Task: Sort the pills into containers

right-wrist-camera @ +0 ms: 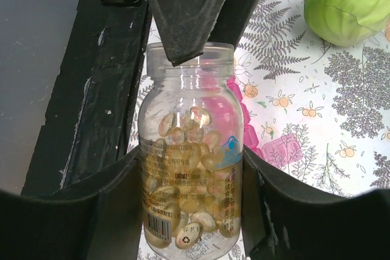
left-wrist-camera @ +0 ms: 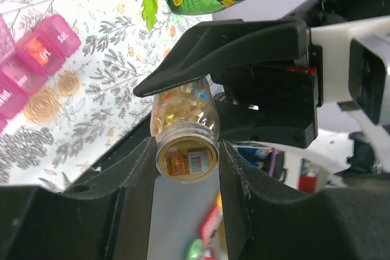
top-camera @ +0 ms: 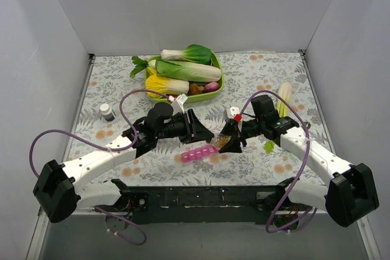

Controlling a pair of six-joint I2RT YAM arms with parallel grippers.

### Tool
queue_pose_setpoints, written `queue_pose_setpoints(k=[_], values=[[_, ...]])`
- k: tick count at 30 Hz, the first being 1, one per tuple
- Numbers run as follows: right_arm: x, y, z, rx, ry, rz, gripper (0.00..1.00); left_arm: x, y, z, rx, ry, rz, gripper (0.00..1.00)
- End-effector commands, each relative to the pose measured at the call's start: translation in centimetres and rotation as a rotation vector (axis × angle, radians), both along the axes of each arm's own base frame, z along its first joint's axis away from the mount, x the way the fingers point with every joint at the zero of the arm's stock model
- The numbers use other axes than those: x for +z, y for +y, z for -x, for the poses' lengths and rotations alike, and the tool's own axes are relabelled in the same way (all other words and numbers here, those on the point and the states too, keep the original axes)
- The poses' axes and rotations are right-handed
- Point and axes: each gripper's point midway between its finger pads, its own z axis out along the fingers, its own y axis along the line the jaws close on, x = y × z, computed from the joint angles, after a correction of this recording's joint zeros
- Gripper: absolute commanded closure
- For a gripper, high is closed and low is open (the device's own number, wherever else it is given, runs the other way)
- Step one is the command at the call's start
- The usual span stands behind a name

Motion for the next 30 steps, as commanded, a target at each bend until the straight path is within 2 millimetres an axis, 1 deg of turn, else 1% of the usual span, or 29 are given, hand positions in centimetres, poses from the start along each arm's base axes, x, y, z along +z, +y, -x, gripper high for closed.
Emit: queue_pose_setpoints(k=[1,2,3,4,6,7,8,10,11,12,13,15,16,18,20,21,22,23,26,27,29,30], values=[[1.2,0.3,-0.6,-0.013,-0.061,-0.031,0.99,3.9,-0.6,-0.3,0.091,0.159,0.125,1.0],[1.2,0.2,-0.6,-0.012,-0.061,-0.032,0.99,4.0,-0.6,-0.3,0.091,0.139,0.122,0.91],[1.1,0.2,-0.6,-0.013,-0.06,-0.031,0.99,4.3,-0.5,-0.4,0.083,0.106,0.118,0.78],[1.2,0.2,-0.6,-0.014,-0.063,-0.034,0.99,4.3,-0.5,-0.4,0.078,0.091,0.119,0.46],[1.3,0.2,-0.6,-0.013,-0.063,-0.035,0.99,5.0,-0.4,-0.3,0.058,0.038,0.127,0.25],[1.3,0.2,-0.6,-0.013,-0.065,-0.037,0.99,5.1,-0.4,-0.1,0.045,0.018,0.128,0.09],[1.3,0.2,-0.6,-0.012,-0.061,-0.036,0.99,5.5,-0.2,0.0,0.037,-0.004,0.131,0.03],[1.3,0.2,-0.6,-0.011,-0.061,-0.038,0.99,5.7,0.0,0.3,0.011,-0.067,0.122,0.02],[1.3,0.2,-0.5,-0.01,-0.06,-0.038,0.99,6.4,0.3,0.5,0.005,-0.104,0.127,0.02],[1.3,0.2,-0.5,-0.011,-0.061,-0.037,0.99,6.2,0.6,0.6,0.0,-0.125,0.107,0.02],[1.4,0.2,-0.5,-0.01,-0.06,-0.038,0.99,6.0,1.1,0.4,-0.005,-0.193,0.074,0.02],[1.3,0.2,-0.4,-0.007,-0.062,-0.038,0.99,6.1,1.9,0.9,-0.043,-0.286,0.027,0.02],[1.4,0.2,-0.5,-0.008,-0.063,-0.04,0.99,5.8,2.4,0.8,-0.081,-0.403,-0.024,0.02],[1.4,0.2,-0.4,-0.005,-0.062,-0.041,0.99,5.5,3.2,1.6,-0.139,-0.497,-0.061,0.02],[1.4,0.2,-0.4,-0.001,-0.061,-0.044,0.99,5.0,3.6,2.1,-0.219,-0.647,-0.093,0.02],[1.4,0.2,-0.4,0.001,-0.059,-0.043,0.99,4.6,3.8,2.2,-0.245,-0.7,-0.1,0.02],[1.4,0.2,-0.4,0.002,-0.058,-0.044,0.99,4.6,4.0,2.5,-0.264,-0.751,-0.097,0.02],[1.4,0.2,-0.3,0.004,-0.056,-0.045,0.99,4.5,4.1,2.4,-0.295,-0.841,-0.111,0.02],[1.3,0.2,-0.4,0.004,-0.057,-0.043,0.99,4.5,3.8,2.7,-0.347,-0.986,-0.086,0.02],[1.3,0.2,-0.3,0.005,-0.054,-0.043,0.99,4.4,3.6,2.7,-0.381,-1.071,-0.076,0.02],[1.3,0.2,-0.3,0.007,-0.055,-0.044,0.99,3.9,3.2,2.4,-0.405,-1.123,-0.087,0.02],[1.3,0.2,-0.2,0.008,-0.054,-0.044,0.99,4.3,2.9,2.1,-0.424,-1.201,-0.083,0.02]])
